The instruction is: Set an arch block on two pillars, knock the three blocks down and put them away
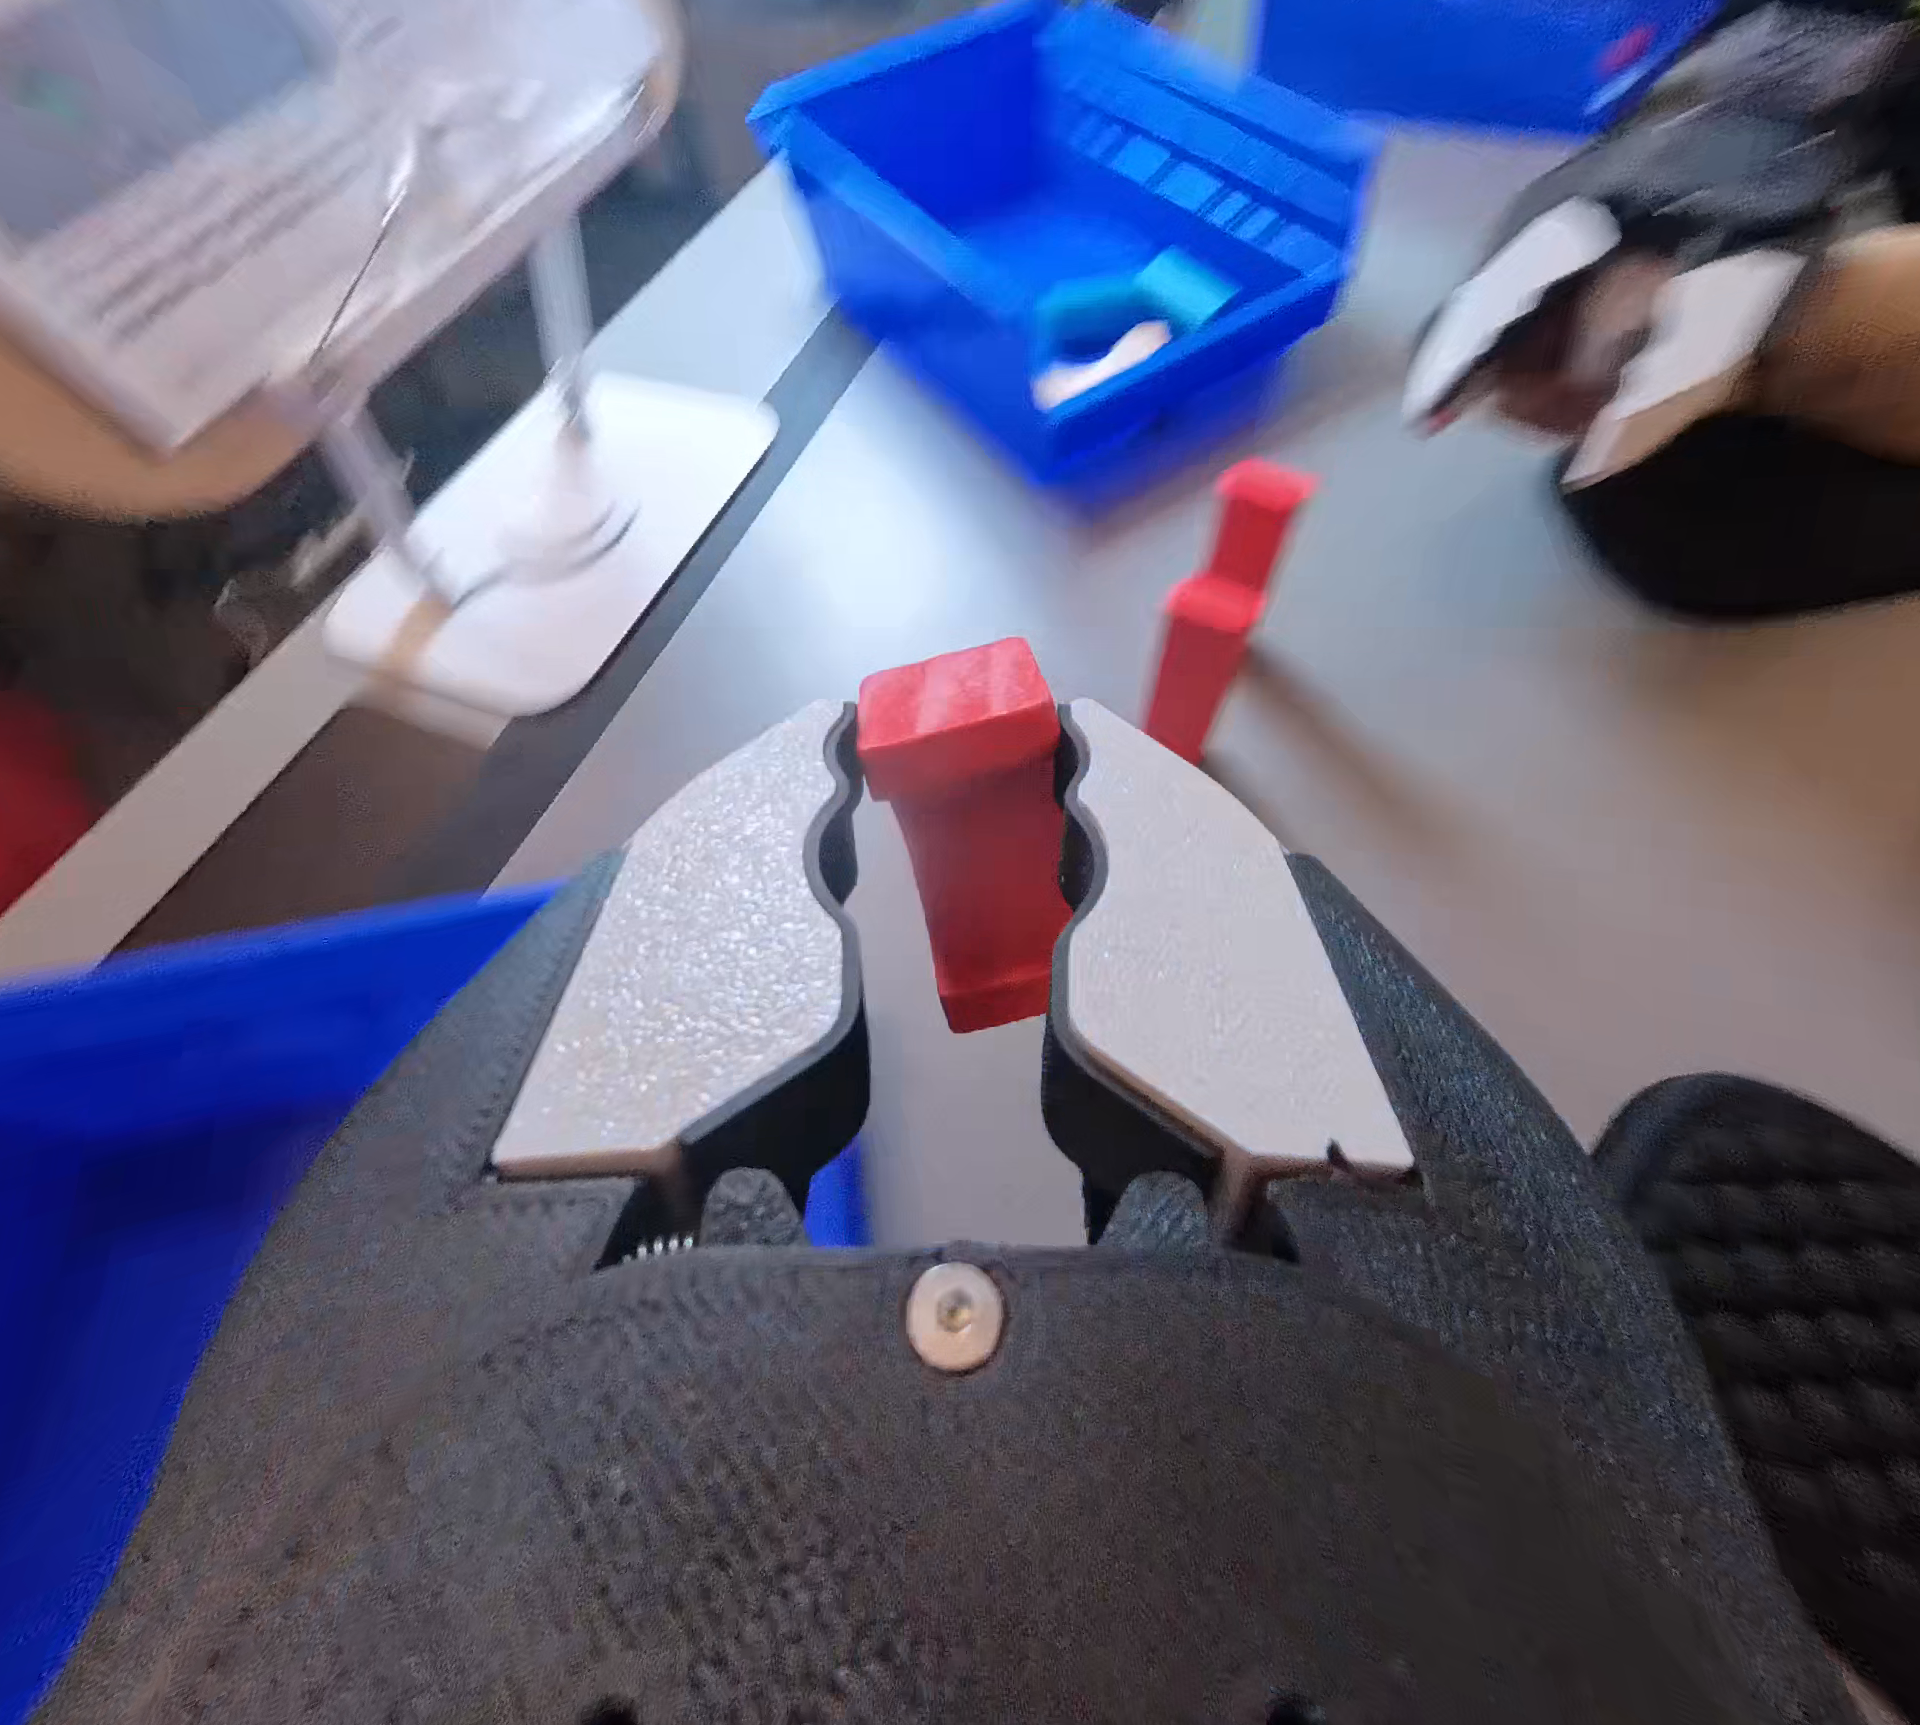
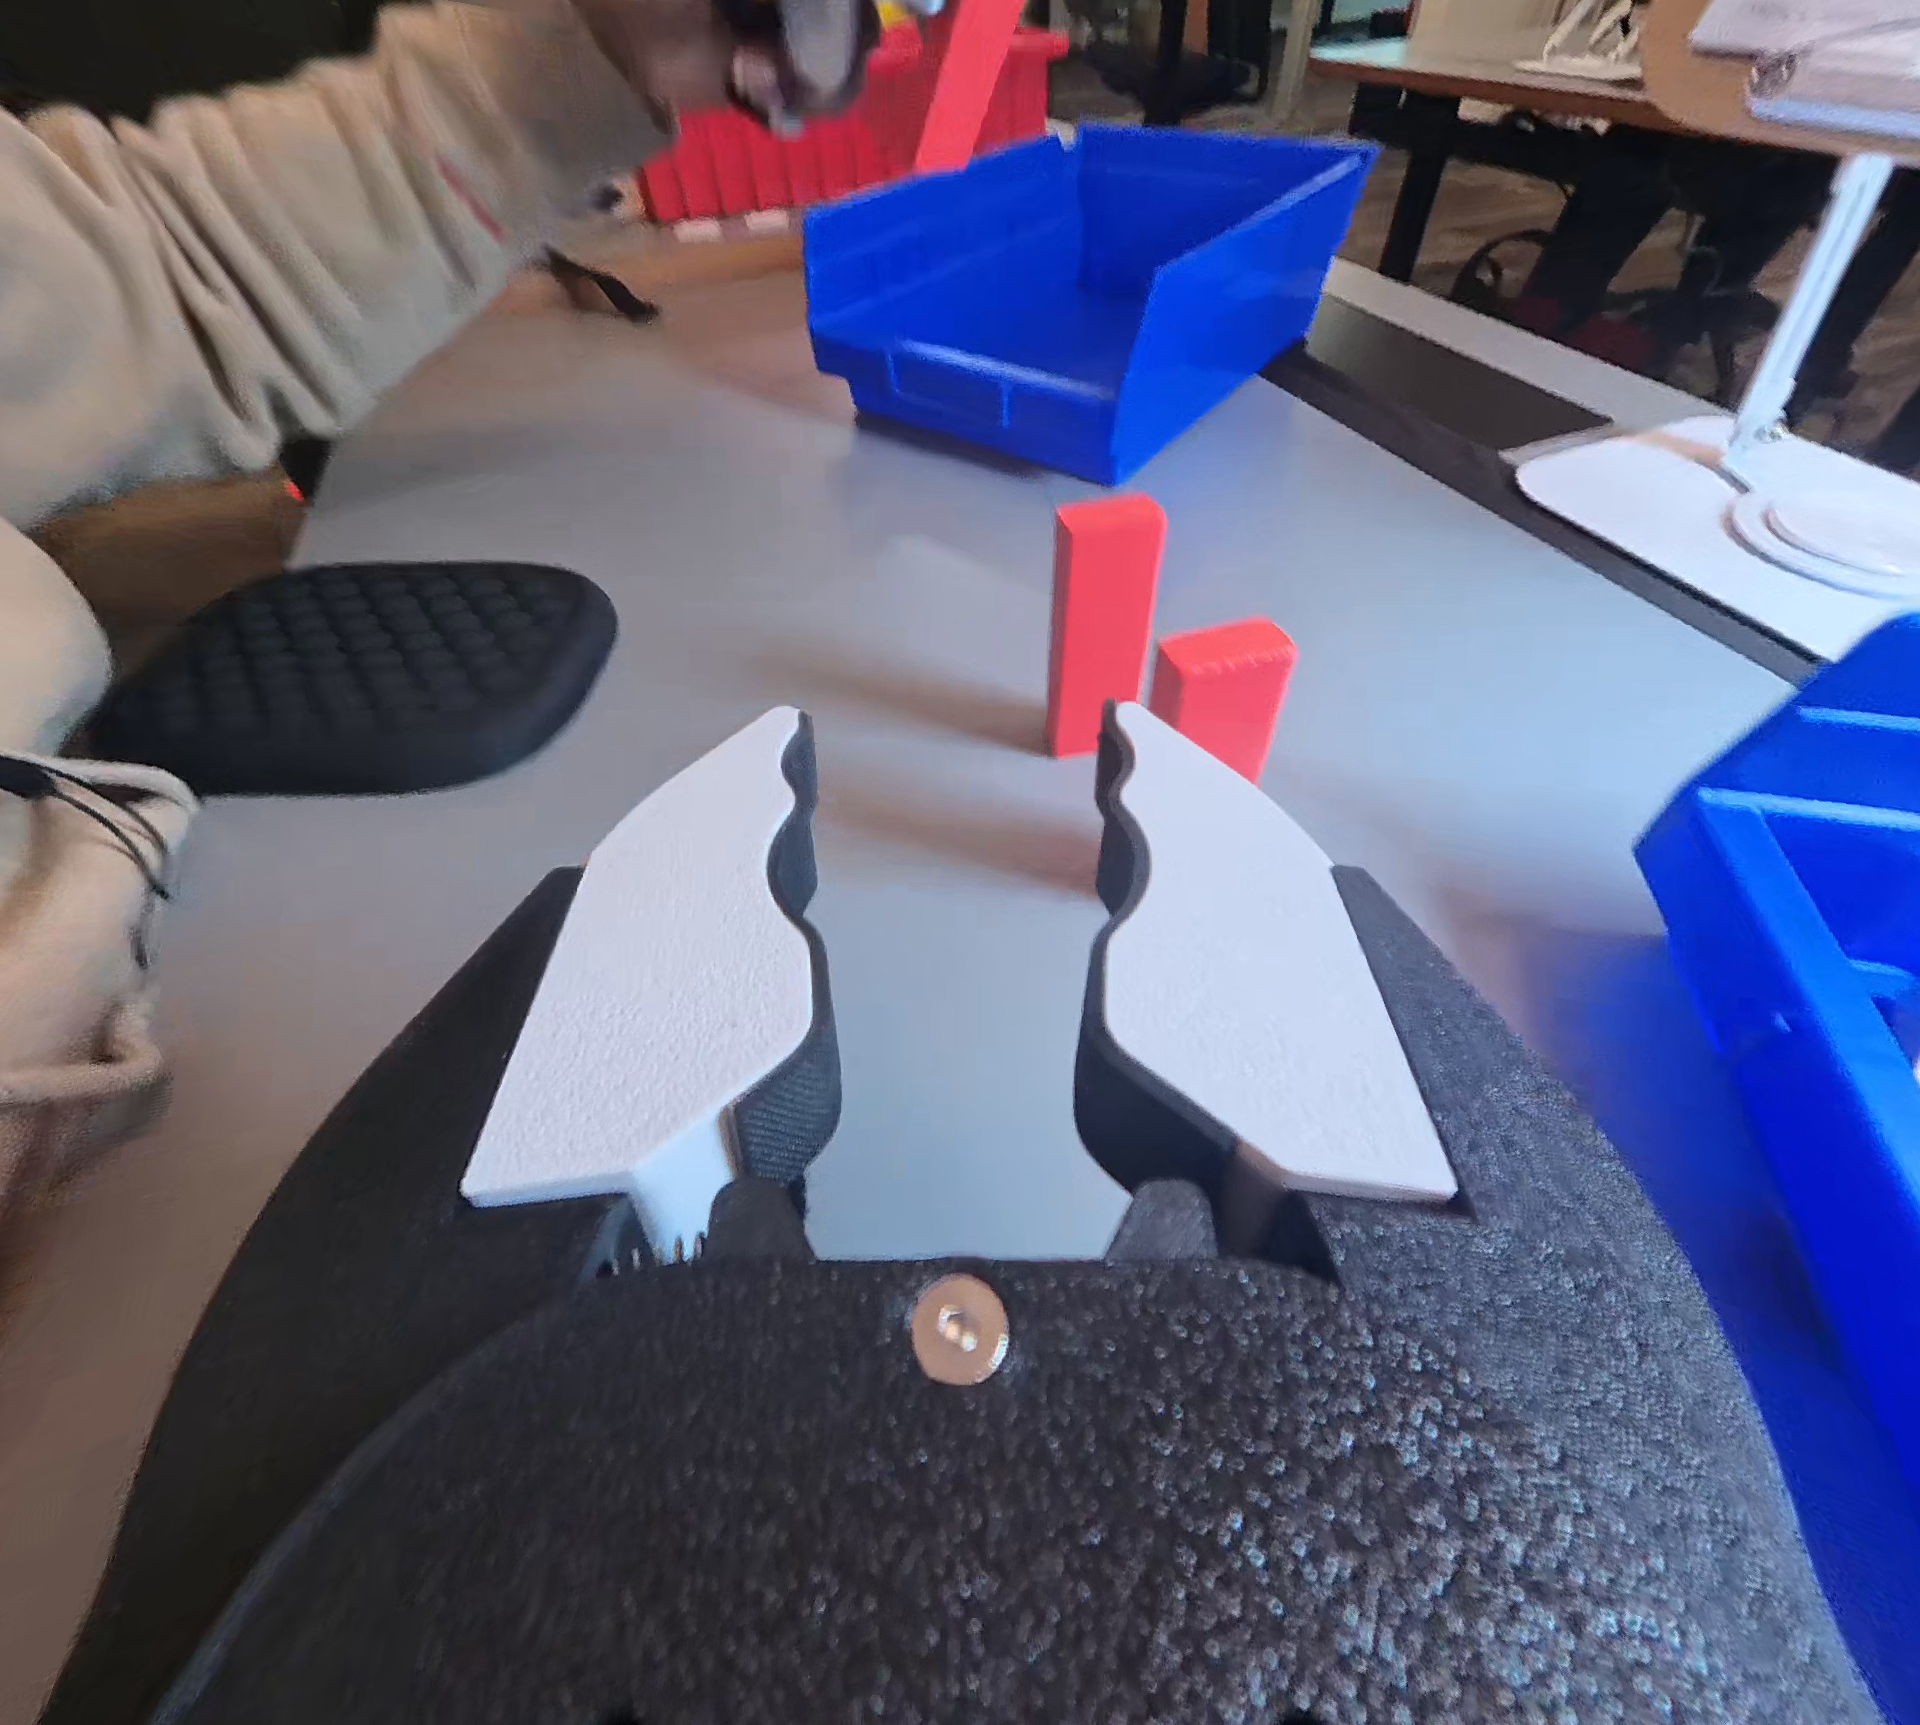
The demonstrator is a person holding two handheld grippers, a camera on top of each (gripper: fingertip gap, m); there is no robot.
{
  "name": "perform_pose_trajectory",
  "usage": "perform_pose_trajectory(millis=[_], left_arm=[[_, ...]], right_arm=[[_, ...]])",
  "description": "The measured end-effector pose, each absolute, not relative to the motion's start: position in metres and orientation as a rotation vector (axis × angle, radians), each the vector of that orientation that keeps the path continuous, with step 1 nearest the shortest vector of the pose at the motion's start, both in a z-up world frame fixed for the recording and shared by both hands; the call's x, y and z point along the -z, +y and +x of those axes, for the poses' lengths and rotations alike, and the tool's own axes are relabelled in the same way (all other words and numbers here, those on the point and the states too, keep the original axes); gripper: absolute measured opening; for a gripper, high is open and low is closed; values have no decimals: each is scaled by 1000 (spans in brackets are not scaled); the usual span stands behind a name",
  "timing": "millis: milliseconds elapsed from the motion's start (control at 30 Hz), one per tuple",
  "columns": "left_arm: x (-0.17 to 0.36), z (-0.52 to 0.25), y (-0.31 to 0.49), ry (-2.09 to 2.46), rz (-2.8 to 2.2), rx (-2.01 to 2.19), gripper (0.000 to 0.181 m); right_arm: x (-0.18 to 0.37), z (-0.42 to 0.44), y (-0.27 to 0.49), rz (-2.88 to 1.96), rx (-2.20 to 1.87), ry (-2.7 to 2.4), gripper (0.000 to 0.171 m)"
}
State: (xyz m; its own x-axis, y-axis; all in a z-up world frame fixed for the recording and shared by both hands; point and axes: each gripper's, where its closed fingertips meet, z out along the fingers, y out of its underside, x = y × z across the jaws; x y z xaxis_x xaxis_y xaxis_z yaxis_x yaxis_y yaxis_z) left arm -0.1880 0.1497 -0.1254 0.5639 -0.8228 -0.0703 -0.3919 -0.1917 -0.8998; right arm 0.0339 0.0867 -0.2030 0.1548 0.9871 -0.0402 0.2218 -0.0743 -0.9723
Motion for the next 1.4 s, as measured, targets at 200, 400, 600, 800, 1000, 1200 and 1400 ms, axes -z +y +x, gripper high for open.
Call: perform_pose_trajectory(millis=[200, 400, 600, 800, 1000, 1200, 1400], left_arm=[[107, -74, 57, 1087, -1397, 957, 36], [116, -18, 37, 1142, -1304, 1097, 36], [131, -17, 47, 1095, -1305, 1162, 36], [161, -29, 55, 1105, -1408, 1090, 40], [203, -72, 101, 982, -1609, 901, 44], [243, -79, 119, 929, -1728, 909, 44], [251, -69, 129, 1020, -1734, 831, 52]], right_arm=[[158, -7, 54, -1358, -1236, -1174, 54], [147, -39, 33, -1317, -1476, -1154, 40], [156, -36, 37, -1333, -1557, -1134, 32], [173, -23, 54, -1500, -1239, -1409, 32], [164, 0, 119, -1686, -631, -1717, 32], [177, -7, 151, -1846, -220, -2022, 32], [188, -17, 154, -1876, -121, -2146, 32]])
